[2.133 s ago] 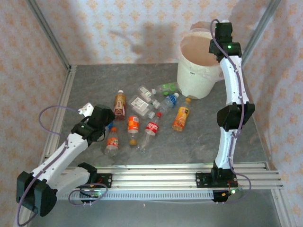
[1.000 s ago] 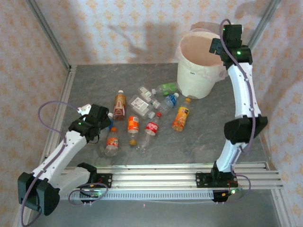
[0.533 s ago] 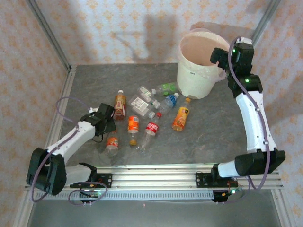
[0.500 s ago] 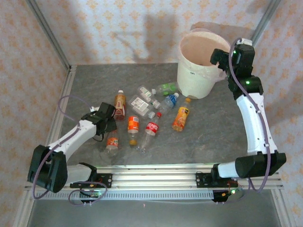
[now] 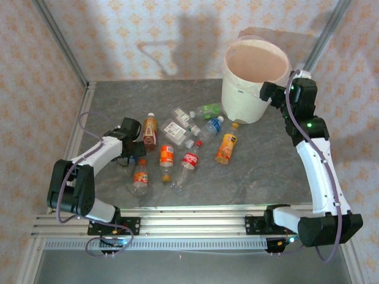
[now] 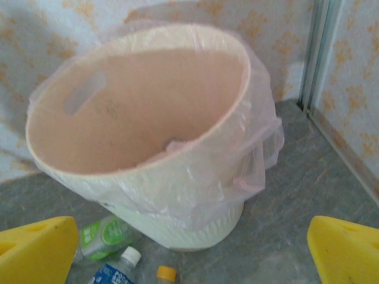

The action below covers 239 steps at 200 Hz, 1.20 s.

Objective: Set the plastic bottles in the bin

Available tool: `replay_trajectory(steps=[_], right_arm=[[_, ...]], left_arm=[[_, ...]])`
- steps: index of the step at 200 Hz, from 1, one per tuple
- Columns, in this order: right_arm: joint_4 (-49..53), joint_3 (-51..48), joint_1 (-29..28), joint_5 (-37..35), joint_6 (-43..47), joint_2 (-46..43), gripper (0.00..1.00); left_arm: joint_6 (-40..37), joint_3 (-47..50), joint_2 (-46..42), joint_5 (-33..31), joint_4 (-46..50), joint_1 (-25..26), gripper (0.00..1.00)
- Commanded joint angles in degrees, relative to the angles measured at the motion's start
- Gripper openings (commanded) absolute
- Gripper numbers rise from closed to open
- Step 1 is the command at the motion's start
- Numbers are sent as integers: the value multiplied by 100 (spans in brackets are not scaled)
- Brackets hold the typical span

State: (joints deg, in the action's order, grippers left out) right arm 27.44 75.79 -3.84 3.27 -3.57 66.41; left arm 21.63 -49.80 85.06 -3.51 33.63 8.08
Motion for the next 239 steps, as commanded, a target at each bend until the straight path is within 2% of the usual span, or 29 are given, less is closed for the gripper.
replay_trajectory(steps=[1,24,58,109,140,156,204,221,239], right_arm=[[-54,-181,-38,-36,-176,-241,99],[-72,-263,-38,-71,-233,-328,99],[-46,-145,-47,-40,-185,-404,99],[-105,-174,-64,130,120,-589,99],[-305,-256,-82,304,23,-704,99],[-418,-299,-110,578,62,-750,99],[-1182,-751,-542,1102,309,-1134,99],[-1335,-833,-630,1501,195,-1183,99],[-1406,-908,-749,1760,190,-1176,99]], left_arm=[[0,-144,195,58,-111,-286,92],[122,-47,275,95,-246,-653,88],[85,44,424,142,-500,-747,82],[35,113,740,962,-749,-888,72],[60,159,643,849,-713,-930,57],[113,163,459,699,-703,-960,53],[387,98,-628,499,-565,-968,55],[545,141,-1196,694,-663,-966,54],[774,172,-1747,1264,-890,-961,54]])
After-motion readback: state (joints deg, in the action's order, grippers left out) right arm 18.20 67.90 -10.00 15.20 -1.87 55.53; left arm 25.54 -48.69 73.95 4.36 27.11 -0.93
